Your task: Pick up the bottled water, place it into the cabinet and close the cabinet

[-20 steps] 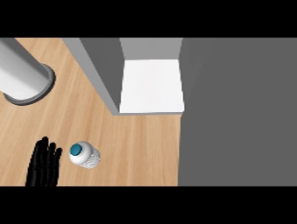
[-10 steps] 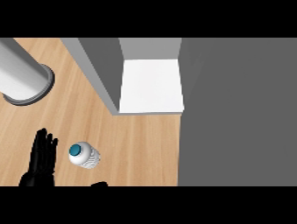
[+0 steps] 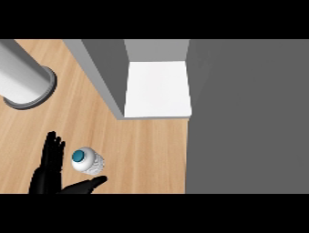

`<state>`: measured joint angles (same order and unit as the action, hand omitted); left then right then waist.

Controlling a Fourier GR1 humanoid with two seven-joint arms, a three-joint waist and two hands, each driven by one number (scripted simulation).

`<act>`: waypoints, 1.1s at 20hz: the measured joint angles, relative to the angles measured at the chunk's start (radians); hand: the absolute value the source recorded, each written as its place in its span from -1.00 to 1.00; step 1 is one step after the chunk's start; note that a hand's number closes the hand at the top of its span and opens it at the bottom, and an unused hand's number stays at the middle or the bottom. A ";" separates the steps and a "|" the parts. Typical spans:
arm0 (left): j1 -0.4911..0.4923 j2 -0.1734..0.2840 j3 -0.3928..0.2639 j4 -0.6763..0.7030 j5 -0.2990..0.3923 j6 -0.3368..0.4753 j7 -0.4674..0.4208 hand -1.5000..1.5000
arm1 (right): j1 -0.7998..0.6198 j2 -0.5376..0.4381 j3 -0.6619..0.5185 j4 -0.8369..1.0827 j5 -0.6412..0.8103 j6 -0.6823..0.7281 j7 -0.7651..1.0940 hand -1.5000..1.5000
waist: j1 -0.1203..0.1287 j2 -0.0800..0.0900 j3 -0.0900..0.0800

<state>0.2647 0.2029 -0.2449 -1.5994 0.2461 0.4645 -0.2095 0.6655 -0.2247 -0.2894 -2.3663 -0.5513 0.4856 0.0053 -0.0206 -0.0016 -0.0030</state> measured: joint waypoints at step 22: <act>-0.192 -0.140 0.166 0.614 0.142 -0.338 -0.431 1.00 | 0.105 -0.058 -0.055 0.009 -0.087 0.048 -0.075 -1.00 | -0.002 0.001 0.000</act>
<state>0.0732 0.0631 -0.0793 -0.9856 0.3881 0.1266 -0.6408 0.7707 -0.2822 -0.3442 -2.3577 -0.6386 0.5332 -0.0695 -0.0230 -0.0010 -0.0030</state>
